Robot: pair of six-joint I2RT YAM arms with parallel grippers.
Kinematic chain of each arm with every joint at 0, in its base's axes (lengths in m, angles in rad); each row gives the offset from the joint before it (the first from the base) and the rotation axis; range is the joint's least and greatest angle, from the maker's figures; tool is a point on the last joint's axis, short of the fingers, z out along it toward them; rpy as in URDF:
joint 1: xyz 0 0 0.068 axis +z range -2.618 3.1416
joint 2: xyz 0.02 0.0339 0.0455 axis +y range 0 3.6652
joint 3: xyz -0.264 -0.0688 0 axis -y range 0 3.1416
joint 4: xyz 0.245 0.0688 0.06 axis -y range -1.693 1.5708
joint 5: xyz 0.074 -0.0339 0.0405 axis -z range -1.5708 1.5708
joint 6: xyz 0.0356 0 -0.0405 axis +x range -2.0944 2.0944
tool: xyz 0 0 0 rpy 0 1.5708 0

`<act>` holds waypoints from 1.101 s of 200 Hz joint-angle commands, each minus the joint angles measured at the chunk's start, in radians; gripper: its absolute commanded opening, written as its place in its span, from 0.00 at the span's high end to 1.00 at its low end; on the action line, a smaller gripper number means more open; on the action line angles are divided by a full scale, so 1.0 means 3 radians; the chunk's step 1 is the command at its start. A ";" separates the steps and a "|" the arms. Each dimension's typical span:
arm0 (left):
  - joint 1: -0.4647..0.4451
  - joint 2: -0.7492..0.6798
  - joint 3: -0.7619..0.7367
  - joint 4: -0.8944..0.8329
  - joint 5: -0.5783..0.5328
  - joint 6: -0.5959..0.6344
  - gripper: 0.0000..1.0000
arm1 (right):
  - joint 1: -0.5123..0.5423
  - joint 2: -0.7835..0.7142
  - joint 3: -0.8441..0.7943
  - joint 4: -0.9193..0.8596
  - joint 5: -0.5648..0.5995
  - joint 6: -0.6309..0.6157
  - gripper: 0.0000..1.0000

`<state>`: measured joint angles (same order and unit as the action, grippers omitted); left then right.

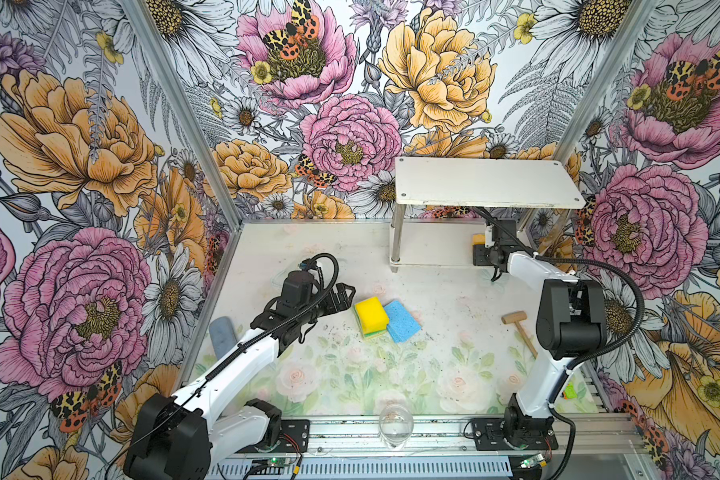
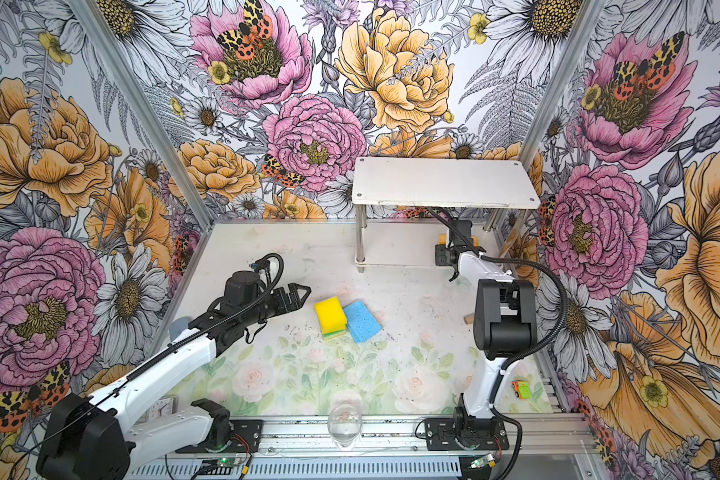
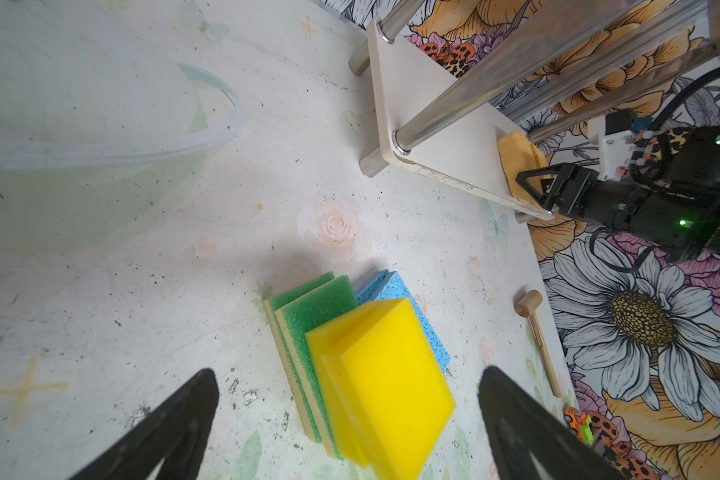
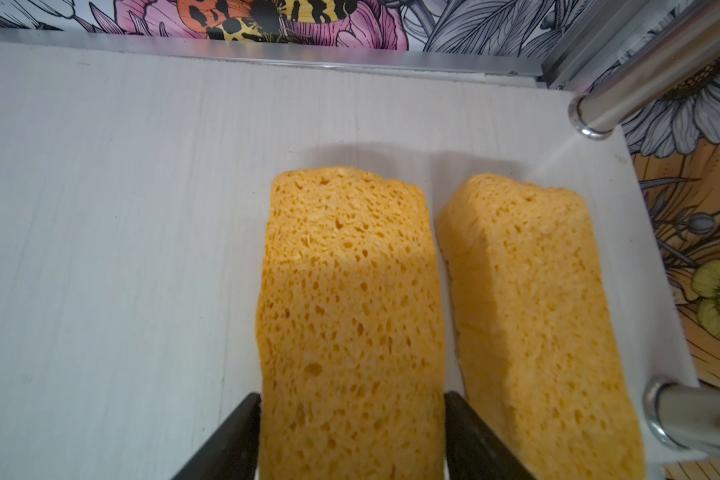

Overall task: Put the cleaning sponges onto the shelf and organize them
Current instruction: 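Withdraw the right gripper from the shelf toward the blue sponge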

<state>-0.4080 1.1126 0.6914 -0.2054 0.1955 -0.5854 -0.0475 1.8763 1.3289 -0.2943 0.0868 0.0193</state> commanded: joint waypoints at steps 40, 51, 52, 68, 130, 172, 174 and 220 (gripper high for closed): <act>0.0035 -0.0060 -0.0034 0.0019 0.0030 0.0049 0.01 | -0.0036 -0.0251 0.0013 0.0091 -0.0007 -0.0061 0.29; 0.0036 -0.0059 -0.0040 0.0020 0.0028 0.0054 0.01 | -0.0033 -0.0320 -0.0015 0.0091 -0.0032 -0.0064 0.29; 0.0036 -0.0061 -0.0040 0.0020 0.0028 0.0054 0.01 | -0.0035 -0.0327 -0.0021 0.0091 -0.0033 -0.0067 0.29; 0.0041 -0.0058 -0.0045 0.0020 0.0031 0.0059 0.01 | -0.0033 -0.0422 -0.0071 0.0091 -0.0034 -0.0084 0.29; 0.0056 -0.0088 -0.0045 0.0003 0.0063 0.0059 0.01 | -0.0036 -0.0987 -0.0574 0.0032 -0.0691 -0.0040 0.28; 0.0062 -0.0073 -0.0041 0.0023 0.0091 0.0062 0.01 | 0.0047 -0.1500 -0.0995 -0.0023 -0.1498 0.0140 0.28; 0.0061 -0.0073 -0.0040 0.0027 0.0094 0.0064 0.01 | 0.0063 -0.1518 -0.1014 -0.0025 -0.1517 0.0148 0.28; 0.0069 -0.0052 -0.0054 0.0035 0.0106 0.0076 0.01 | 0.0544 -0.1937 -0.1300 -0.0262 -0.1596 0.0176 0.21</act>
<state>-0.3965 1.1049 0.6914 -0.2054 0.2039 -0.5850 0.0444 1.3491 0.9737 -0.3317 -0.3367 0.0551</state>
